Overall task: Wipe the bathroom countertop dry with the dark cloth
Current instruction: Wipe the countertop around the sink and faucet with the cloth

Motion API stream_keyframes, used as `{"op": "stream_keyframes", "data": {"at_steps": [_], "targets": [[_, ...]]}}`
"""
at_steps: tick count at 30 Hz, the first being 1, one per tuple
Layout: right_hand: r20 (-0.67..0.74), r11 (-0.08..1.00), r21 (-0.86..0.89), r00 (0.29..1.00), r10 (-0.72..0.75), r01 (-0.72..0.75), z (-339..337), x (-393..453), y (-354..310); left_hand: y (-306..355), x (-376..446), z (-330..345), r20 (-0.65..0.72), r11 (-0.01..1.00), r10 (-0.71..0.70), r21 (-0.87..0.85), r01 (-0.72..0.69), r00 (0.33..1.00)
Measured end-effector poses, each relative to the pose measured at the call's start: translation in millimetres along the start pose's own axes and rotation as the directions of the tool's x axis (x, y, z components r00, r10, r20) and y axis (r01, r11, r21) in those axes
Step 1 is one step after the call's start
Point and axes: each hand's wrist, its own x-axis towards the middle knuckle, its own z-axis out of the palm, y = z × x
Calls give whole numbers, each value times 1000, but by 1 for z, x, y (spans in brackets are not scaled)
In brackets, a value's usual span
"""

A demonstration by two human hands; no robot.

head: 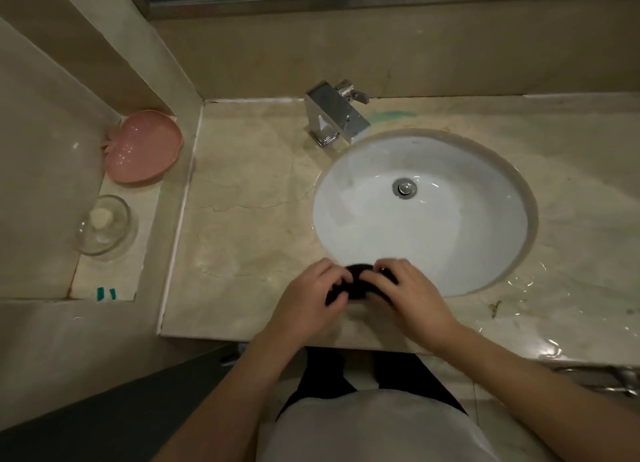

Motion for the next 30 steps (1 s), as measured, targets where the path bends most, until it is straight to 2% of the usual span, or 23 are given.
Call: {"op": "stream_keyframes", "data": {"at_steps": [3,5,10,13,15,18,20,22,26,30], "targets": [[94,996,19,992,-86,84,18,-51,0,3,-35,29,153,998,-58,40,52,987],[129,991,58,984,-124,117,32,-69,8,5,-50,55,175,995,-101,29,98,979],[112,982,80,977,-182,173,38,-45,42,23,-48,85,-41,969,-246,18,247,968],[117,996,75,992,-48,39,26,-5,68,29,-28,84,-187,952,-300,3,306,936],[66,994,98,997,40,-46,11,15,41,26,-53,57,-303,931,-356,-31,364,884],[-20,964,177,978,206,-199,-4,20,37,21,-55,49,-324,857,-514,-167,487,794],[-35,955,229,979,202,-189,16,11,-13,-4,-98,36,-323,785,-619,-247,568,716],[2,939,282,979,202,-194,23,-3,-34,-11,-108,42,-300,731,-681,-316,604,668],[100,960,258,991,85,-109,49,-24,-72,-4,-111,53,-216,666,-738,-392,635,640],[182,992,112,980,-78,59,72,-25,-74,4,-106,56,-156,688,-707,-379,619,690]]}}
